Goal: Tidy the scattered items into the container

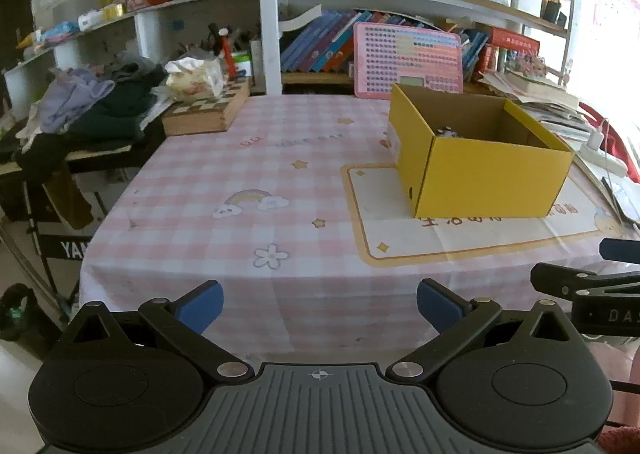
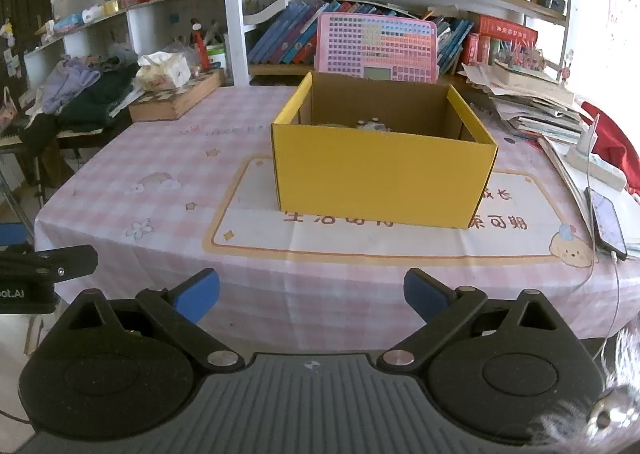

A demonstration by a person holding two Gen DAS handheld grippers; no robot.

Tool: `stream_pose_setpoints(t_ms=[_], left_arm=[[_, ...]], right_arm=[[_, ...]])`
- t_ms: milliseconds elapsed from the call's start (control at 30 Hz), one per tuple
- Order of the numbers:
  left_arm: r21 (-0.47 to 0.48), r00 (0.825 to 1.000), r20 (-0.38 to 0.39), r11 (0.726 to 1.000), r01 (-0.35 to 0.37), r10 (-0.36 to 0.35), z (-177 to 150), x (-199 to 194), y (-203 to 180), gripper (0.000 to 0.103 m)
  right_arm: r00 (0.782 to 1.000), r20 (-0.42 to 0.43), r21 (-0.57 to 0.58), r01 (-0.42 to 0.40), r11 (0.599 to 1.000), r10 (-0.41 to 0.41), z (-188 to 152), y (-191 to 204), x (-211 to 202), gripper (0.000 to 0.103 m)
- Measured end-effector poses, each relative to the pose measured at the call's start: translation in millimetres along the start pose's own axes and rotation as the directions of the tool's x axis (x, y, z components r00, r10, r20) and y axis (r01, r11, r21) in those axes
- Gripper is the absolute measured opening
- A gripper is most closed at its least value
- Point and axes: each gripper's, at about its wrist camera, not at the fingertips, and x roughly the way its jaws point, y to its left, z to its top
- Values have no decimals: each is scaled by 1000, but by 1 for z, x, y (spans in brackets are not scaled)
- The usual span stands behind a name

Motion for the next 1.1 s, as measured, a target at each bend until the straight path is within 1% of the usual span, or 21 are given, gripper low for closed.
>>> stream_pose_setpoints(t_ms=[800, 1100], left_arm=[[-4, 1000, -19, 1000, 4, -4, -2, 2, -1, 103], [-8, 1000, -24, 1000, 0, 0, -4, 2, 1, 103]], right_arm=[[1000, -7, -5, -9, 1000, 9, -1, 2, 3, 100], [1000, -13, -15, -20, 1000, 20, -2, 10, 5, 100]])
